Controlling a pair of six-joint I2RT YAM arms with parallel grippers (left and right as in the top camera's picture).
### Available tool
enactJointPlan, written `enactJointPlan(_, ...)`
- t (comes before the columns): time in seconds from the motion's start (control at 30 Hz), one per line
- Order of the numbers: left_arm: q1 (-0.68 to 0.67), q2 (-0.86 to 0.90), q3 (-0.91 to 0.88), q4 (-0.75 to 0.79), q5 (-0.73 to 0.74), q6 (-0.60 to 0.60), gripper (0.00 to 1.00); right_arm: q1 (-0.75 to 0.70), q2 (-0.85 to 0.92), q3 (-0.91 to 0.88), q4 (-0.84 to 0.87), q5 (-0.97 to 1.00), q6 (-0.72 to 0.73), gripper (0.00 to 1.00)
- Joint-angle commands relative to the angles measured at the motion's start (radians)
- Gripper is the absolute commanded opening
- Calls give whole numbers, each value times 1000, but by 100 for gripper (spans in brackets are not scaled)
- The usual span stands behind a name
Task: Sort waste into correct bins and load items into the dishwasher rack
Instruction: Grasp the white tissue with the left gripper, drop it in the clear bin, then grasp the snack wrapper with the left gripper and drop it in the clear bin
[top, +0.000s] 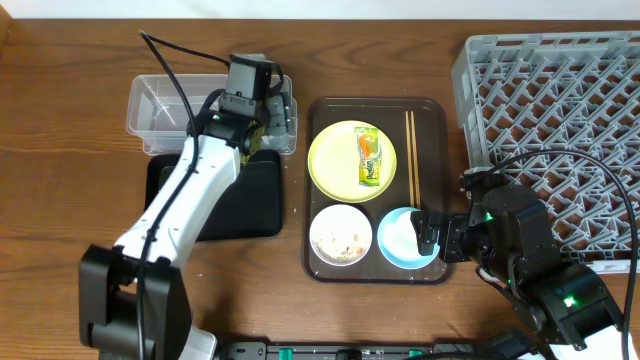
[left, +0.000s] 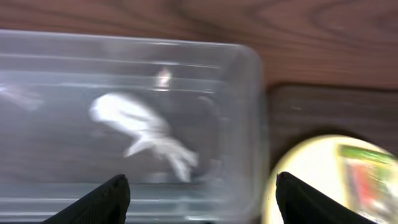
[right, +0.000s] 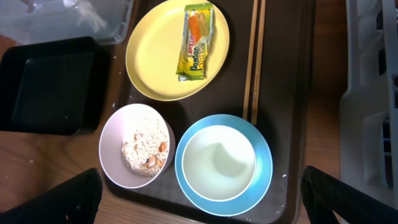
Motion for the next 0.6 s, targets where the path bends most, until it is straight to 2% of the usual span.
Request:
enactJointPlan(0.0,-80,-61,12,-11,172,13,74,-3,-2,19,-2,6,8,99)
enactJointPlan(0.23,-295,54,-9,-23,101,12,71,-3,-2,19,-8,6,8,99)
enactJointPlan(0.37,-337,169,-9,11,101,-5,71,-3,-2,19,-8,6,8,99)
enactJointPlan(0.47,-338,245,-9,32,103,-62,70,-3,-2,19,-8,6,8,99)
enactJointPlan(0.57,-338,299,-9,66,151,-78,63,-3,-2,19,-8,6,8,99)
